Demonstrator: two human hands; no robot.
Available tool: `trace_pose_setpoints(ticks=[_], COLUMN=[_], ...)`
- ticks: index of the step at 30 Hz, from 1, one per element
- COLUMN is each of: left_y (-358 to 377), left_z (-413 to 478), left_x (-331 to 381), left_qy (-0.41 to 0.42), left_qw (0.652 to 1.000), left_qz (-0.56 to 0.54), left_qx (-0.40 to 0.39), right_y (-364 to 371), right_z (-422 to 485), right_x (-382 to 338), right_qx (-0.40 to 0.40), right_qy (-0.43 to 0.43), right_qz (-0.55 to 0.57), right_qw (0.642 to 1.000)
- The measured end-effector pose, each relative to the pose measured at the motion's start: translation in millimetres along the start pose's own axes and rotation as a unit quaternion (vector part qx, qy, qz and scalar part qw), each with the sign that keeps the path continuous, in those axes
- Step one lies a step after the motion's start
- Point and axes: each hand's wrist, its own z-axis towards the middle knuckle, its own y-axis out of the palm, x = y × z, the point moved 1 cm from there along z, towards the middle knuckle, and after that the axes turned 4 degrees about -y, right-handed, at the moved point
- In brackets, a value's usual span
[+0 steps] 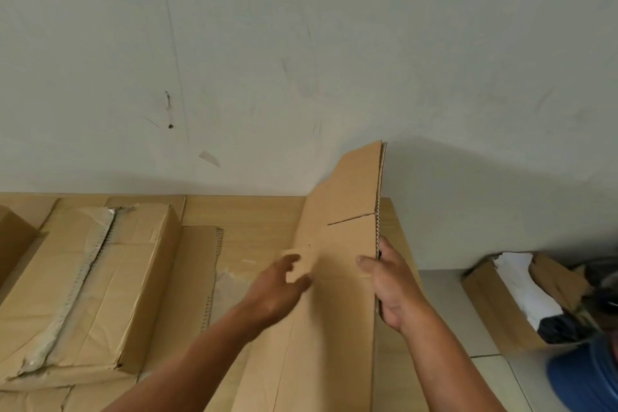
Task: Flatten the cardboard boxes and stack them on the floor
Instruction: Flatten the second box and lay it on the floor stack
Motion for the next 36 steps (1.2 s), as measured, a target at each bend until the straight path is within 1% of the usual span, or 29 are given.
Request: trace_pose_setpoints(ticks=[1,4,7,10,11,13,15,16,19,23,25,27,30,32,34,36], left_y=[-5,-22,-37,-46,-48,-51,-52,-54,-61,-63,-59,-52,-41,-35,-32,-24], left_z=[9,32,41,43,43,42,46,49,56,68,75,83,95,103,112,120], left_x=[-6,-21,-30,-42,-47,-58,-70,-75,-90,-104,-109,-112,-116,-117,-119,-118], left_qy=[-0.031,-0.121,-0.159,-0.166,-0.158,-0.138,-0.144,-0.147,-0.171,-0.193,-0.206,-0.218,-0.231,-0.228,-0.205,-0.149], left_qw=[0.999,0.979,0.939,0.885,0.875,0.872,0.872,0.875,0.89,0.922,0.93,0.935,0.948,0.962,0.97,0.962], left_qz=[-0.024,-0.165,-0.305,-0.429,-0.448,-0.456,-0.46,-0.457,-0.422,-0.327,-0.288,-0.256,-0.196,-0.12,0.03,0.161], left_qx=[0.022,0.024,-0.015,-0.074,-0.095,-0.111,-0.084,-0.057,0.025,0.072,0.095,0.114,0.099,0.09,0.128,0.164], right_y=[-7,-30,-46,-49,-49,-49,-50,-51,-51,-41,-33,-25,-16,-11,-7,3], right_z=[-1,-8,-10,-5,-2,8,18,24,43,66,74,81,90,95,102,109], right_x=[-4,-13,-18,-14,-10,2,15,23,50,97,113,124,135,138,140,143], right_qx=[-0.015,-0.061,-0.101,-0.125,-0.123,-0.109,-0.089,-0.084,-0.07,-0.031,-0.021,0.007,0.039,0.036,0.04,0.038], right_qy=[0.0,0.004,0.008,0.007,0.011,0.022,0.041,0.054,0.107,0.162,0.167,0.16,0.149,0.147,0.133,0.068], right_qz=[0.024,0.116,0.186,0.218,0.222,0.221,0.21,0.201,0.168,0.087,0.042,-0.019,-0.12,-0.205,-0.351,-0.456], right_qw=[1.0,0.991,0.977,0.968,0.967,0.969,0.973,0.974,0.977,0.982,0.985,0.987,0.981,0.967,0.926,0.886])
